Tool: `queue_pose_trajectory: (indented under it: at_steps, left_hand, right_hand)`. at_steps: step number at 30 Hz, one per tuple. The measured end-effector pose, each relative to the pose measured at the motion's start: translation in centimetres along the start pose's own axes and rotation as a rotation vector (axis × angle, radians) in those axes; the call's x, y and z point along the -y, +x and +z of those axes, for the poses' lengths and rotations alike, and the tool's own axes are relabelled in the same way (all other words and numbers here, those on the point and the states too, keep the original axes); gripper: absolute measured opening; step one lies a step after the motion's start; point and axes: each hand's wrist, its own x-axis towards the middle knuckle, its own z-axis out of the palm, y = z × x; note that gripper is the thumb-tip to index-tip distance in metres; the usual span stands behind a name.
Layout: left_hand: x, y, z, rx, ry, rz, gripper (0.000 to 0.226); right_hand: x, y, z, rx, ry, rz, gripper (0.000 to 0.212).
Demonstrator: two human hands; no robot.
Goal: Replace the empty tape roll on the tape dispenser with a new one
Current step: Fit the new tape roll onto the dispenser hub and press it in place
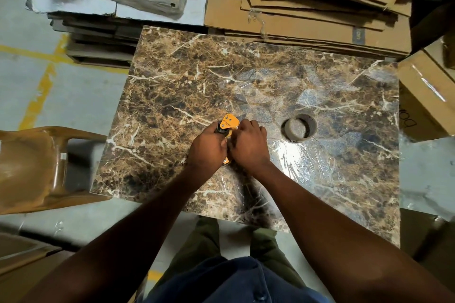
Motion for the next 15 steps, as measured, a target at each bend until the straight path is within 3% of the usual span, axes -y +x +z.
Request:
queue_pose_trajectory:
  at_steps: [9,15]
  left_hand:
    - [-0.3,0.0,-0.4,-0.036,-0.011,0.036,0.031]
    - [0.0,-0.1,-0.1,-0.047,-0.054,0.035,0.034]
  right_hand:
    - [-1.5,-0.3,-0.9,0.058,0.177,-0.003,0.044]
    - [-1.6,-0.5,-0.4,0.081,0.117,-0.038,0.033]
